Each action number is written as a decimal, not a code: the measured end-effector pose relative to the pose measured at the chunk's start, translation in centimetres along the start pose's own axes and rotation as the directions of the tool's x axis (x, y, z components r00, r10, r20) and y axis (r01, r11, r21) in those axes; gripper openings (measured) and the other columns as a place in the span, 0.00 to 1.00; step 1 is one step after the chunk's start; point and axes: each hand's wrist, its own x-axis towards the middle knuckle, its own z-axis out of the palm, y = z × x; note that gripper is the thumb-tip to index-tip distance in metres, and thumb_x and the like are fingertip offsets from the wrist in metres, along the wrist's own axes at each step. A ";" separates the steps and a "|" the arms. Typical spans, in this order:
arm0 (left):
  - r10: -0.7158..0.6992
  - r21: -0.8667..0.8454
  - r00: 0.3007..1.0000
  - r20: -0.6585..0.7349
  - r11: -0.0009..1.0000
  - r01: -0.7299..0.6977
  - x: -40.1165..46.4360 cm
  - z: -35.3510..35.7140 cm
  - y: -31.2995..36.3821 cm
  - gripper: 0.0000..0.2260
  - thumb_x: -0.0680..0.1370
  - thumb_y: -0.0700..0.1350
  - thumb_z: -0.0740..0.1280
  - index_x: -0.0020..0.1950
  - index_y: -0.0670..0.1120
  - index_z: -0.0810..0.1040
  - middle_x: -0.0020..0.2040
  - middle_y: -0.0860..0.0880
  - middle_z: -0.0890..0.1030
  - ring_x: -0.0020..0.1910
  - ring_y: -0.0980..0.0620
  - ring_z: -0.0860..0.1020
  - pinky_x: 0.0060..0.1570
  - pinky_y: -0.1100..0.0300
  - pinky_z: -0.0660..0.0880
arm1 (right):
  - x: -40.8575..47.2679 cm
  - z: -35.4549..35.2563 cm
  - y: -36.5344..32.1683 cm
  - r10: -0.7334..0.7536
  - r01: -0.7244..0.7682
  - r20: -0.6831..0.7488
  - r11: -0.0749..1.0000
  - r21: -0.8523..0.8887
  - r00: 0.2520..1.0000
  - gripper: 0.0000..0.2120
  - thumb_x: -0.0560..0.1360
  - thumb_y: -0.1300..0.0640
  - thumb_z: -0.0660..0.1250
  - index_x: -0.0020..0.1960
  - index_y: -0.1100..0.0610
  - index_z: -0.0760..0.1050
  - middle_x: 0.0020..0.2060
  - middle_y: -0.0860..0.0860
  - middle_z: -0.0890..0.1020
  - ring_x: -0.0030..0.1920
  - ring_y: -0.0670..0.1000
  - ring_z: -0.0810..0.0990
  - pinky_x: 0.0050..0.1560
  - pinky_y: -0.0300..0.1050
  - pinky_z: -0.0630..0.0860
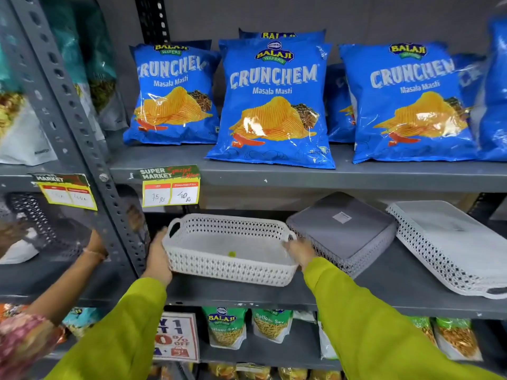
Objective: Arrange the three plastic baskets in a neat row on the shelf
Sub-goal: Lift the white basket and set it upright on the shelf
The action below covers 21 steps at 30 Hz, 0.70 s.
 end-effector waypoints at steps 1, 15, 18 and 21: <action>-0.003 0.138 0.998 -0.068 0.990 0.013 0.0 0.0 -0.2 0.16 0.66 0.54 0.71 0.46 0.44 0.84 0.42 0.42 0.84 0.42 0.40 0.79 0.39 0.54 0.77 | -0.8 0.1 0.1 -0.041 0.028 -0.062 0.981 -0.192 0.997 0.17 0.74 0.60 0.68 0.61 0.65 0.75 0.57 0.54 0.78 0.58 0.56 0.78 0.54 0.44 0.73; 0.519 0.935 0.821 0.239 0.104 -0.338 -0.4 11.0 -5.6 0.20 0.74 0.38 0.65 0.65 0.35 0.72 0.64 0.34 0.75 0.64 0.36 0.73 0.67 0.47 0.68 | -1.5 -6.6 -1.2 -0.551 0.318 -0.094 0.603 -0.732 0.829 0.22 0.76 0.43 0.63 0.43 0.62 0.83 0.43 0.64 0.85 0.48 0.65 0.81 0.46 0.52 0.77; 0.451 0.852 0.817 0.359 0.199 -0.484 -2.4 18.4 -7.8 0.11 0.74 0.40 0.63 0.54 0.40 0.80 0.53 0.36 0.82 0.55 0.36 0.79 0.57 0.49 0.75 | -0.4 -13.5 -2.5 -0.579 0.209 -0.220 0.582 -0.786 0.785 0.21 0.76 0.44 0.62 0.45 0.60 0.83 0.44 0.63 0.85 0.49 0.65 0.82 0.47 0.54 0.78; 0.260 0.858 0.877 0.404 0.225 -0.462 -3.9 24.2 -10.6 0.15 0.76 0.49 0.61 0.44 0.39 0.80 0.48 0.35 0.83 0.50 0.36 0.80 0.48 0.50 0.75 | 1.0 -20.7 -2.8 -0.498 0.070 -0.317 0.614 -0.787 0.808 0.17 0.74 0.49 0.63 0.50 0.61 0.83 0.50 0.64 0.84 0.52 0.65 0.81 0.52 0.54 0.78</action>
